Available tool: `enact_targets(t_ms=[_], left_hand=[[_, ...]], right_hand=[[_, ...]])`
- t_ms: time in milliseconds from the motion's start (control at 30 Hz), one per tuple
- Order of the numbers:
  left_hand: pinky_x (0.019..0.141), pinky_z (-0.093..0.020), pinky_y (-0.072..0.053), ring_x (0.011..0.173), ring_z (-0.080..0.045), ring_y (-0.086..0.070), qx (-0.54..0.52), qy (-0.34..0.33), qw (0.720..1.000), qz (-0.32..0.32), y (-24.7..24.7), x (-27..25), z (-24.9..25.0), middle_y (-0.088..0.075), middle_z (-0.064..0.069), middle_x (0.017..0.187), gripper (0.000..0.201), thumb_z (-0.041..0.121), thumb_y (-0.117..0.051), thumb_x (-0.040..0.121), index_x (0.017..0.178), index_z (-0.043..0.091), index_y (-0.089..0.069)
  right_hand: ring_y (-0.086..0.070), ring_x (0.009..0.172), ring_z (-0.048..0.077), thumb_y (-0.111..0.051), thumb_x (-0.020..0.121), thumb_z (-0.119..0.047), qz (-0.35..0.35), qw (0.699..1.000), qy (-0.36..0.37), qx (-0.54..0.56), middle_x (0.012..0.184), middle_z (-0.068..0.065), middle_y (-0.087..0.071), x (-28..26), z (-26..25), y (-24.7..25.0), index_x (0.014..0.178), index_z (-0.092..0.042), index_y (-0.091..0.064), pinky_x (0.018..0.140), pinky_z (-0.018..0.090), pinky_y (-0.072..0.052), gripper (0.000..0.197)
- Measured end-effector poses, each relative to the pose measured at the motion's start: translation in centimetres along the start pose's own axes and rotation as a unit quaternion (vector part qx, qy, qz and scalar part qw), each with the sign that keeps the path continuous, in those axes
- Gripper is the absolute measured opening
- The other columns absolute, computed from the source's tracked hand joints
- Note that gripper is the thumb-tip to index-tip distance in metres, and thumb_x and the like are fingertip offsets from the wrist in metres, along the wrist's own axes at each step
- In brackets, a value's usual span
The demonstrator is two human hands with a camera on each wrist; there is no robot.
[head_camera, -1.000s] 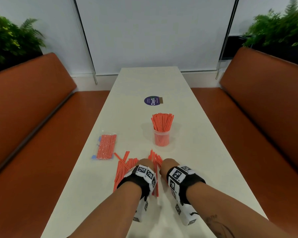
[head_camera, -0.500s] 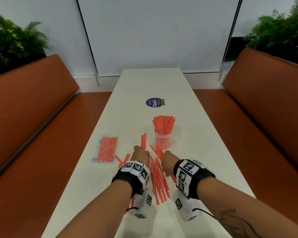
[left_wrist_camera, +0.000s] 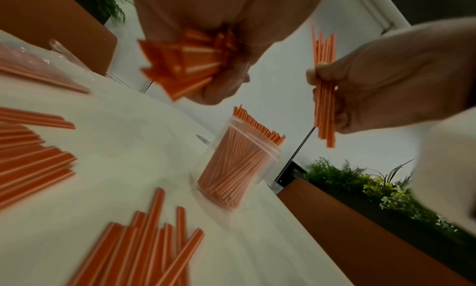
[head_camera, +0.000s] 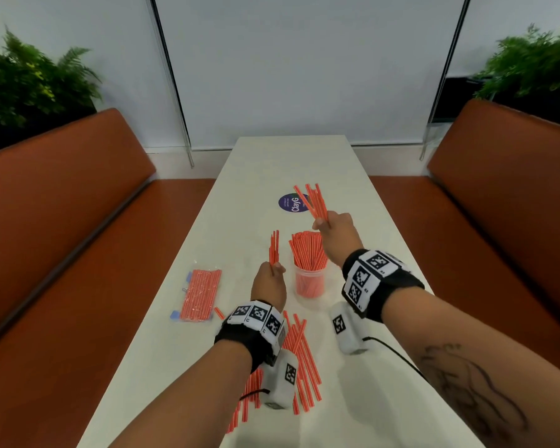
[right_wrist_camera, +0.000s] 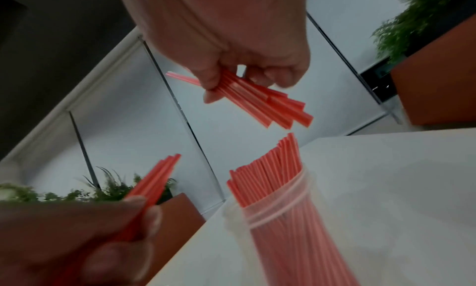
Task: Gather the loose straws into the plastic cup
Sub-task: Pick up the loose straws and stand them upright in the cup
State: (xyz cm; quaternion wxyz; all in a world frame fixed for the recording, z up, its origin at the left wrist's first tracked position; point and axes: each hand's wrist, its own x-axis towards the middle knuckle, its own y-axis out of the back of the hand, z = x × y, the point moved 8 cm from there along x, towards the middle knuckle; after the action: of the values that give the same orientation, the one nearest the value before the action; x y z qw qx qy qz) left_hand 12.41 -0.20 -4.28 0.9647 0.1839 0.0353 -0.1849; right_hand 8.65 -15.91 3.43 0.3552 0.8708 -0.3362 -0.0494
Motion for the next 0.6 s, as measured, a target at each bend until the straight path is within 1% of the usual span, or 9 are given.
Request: enact_targets(t_ms=[33, 67, 133, 200, 300, 400, 467, 567, 600], left_hand=[[0.065, -0.046, -0.048, 0.062, -0.029, -0.051, -0.012, 0.005, 1.000, -0.004, -0.1, 0.2, 0.1, -0.053, -0.013, 0.077, 0.031, 0.025, -0.026, 0.100, 0.084, 0.018, -0.051], [0.055, -0.038, -0.041, 0.053, -0.019, -0.040, -0.023, 0.008, 1.000, -0.010, -0.3, 0.3, 0.1, -0.045, -0.003, 0.069, 0.032, 0.024, -0.025, 0.100, 0.077, 0.024, -0.047], [0.058, -0.028, -0.033, 0.052, -0.011, -0.033, -0.040, 0.006, 0.999, -0.013, -0.4, 0.4, 0.4, -0.039, 0.005, 0.065, 0.032, 0.024, -0.025, 0.100, 0.073, 0.027, -0.043], [0.062, -0.028, -0.034, 0.054, -0.011, -0.035, -0.054, -0.005, 0.998, -0.015, -0.5, 0.3, 0.9, -0.040, 0.005, 0.065, 0.032, 0.023, -0.026, 0.100, 0.073, 0.028, -0.043], [0.054, -0.025, -0.034, 0.055, -0.014, -0.037, -0.068, -0.019, 0.997, -0.019, -0.6, 0.2, 1.4, -0.040, 0.002, 0.065, 0.031, 0.024, -0.028, 0.100, 0.074, 0.027, -0.044], [0.053, -0.023, -0.034, 0.054, -0.014, -0.036, -0.079, -0.029, 0.996, -0.018, -0.7, 0.5, 1.5, -0.040, 0.001, 0.065, 0.030, 0.022, -0.028, 0.101, 0.076, 0.024, -0.044], [0.053, -0.022, -0.034, 0.054, -0.014, -0.035, -0.088, -0.031, 0.996, -0.017, -0.8, 0.6, 1.4, -0.039, 0.001, 0.065, 0.029, 0.020, -0.027, 0.101, 0.077, 0.021, -0.044], [0.053, -0.020, -0.034, 0.055, -0.013, -0.036, -0.094, -0.039, 0.995, -0.013, -0.9, 0.6, 1.8, -0.039, 0.002, 0.065, 0.027, 0.020, -0.027, 0.101, 0.082, 0.017, -0.044], [0.053, -0.021, -0.034, 0.055, -0.013, -0.036, -0.095, -0.043, 0.995, -0.011, -0.9, 0.7, 2.0, -0.040, 0.002, 0.065, 0.026, 0.020, -0.027, 0.102, 0.084, 0.016, -0.045]], right_hand=[[-0.054, 0.070, 0.024, -0.034, 0.099, -0.030, -0.006, 1.000, 0.004, 0.025, 0.103, 0.016, -0.053, 0.3, 0.1, -0.1, 0.102, -0.008, -0.060, 0.072, 0.034, -0.048, 0.035], [-0.051, 0.066, 0.022, -0.035, 0.099, -0.029, -0.010, 0.999, 0.007, 0.044, 0.100, 0.015, -0.051, 0.6, 0.2, -0.3, 0.100, -0.008, -0.059, 0.068, 0.032, -0.043, 0.032], [-0.047, 0.063, 0.018, -0.040, 0.098, -0.027, -0.008, 0.998, 0.026, 0.056, 0.092, 0.012, -0.048, 0.9, 0.4, -0.6, 0.088, -0.011, -0.053, 0.063, 0.027, -0.038, 0.023], [-0.044, 0.061, 0.015, -0.044, 0.097, -0.025, -0.016, 0.998, 0.034, 0.049, 0.086, 0.009, -0.046, 0.9, 0.7, -1.4, 0.079, -0.014, -0.047, 0.055, 0.021, -0.034, 0.022], [-0.045, 0.062, 0.018, -0.045, 0.097, -0.027, -0.047, 0.998, 0.023, 0.041, 0.079, 0.008, -0.049, 0.6, 1.3, -2.8, 0.069, -0.019, -0.044, 0.051, 0.019, -0.032, 0.029], [-0.050, 0.069, 0.020, -0.051, 0.094, -0.020, -0.110, 0.993, 0.025, -0.033, 0.069, 0.001, -0.052, 0.0, 1.5, -4.3, 0.079, -0.011, -0.052, 0.052, 0.019, -0.033, 0.018], [-0.052, 0.079, 0.020, -0.056, 0.089, -0.013, -0.134, 0.988, 0.020, -0.079, 0.080, 0.005, -0.059, -0.3, 1.3, -4.6, 0.088, -0.009, -0.057, 0.063, 0.022, -0.038, 0.004], [-0.055, 0.103, 0.022, -0.062, 0.084, -0.007, -0.091, 0.995, 0.000, -0.036, 0.116, 0.009, -0.053, -0.3, 1.0, -3.4, 0.123, -0.009, -0.051, 0.088, 0.028, -0.045, 0.041], [-0.055, 0.105, 0.022, -0.061, 0.084, -0.005, -0.055, 0.998, -0.002, -0.010, 0.122, 0.009, -0.050, -0.3, 0.9, -2.6, 0.129, -0.010, -0.046, 0.090, 0.028, -0.044, 0.047]])
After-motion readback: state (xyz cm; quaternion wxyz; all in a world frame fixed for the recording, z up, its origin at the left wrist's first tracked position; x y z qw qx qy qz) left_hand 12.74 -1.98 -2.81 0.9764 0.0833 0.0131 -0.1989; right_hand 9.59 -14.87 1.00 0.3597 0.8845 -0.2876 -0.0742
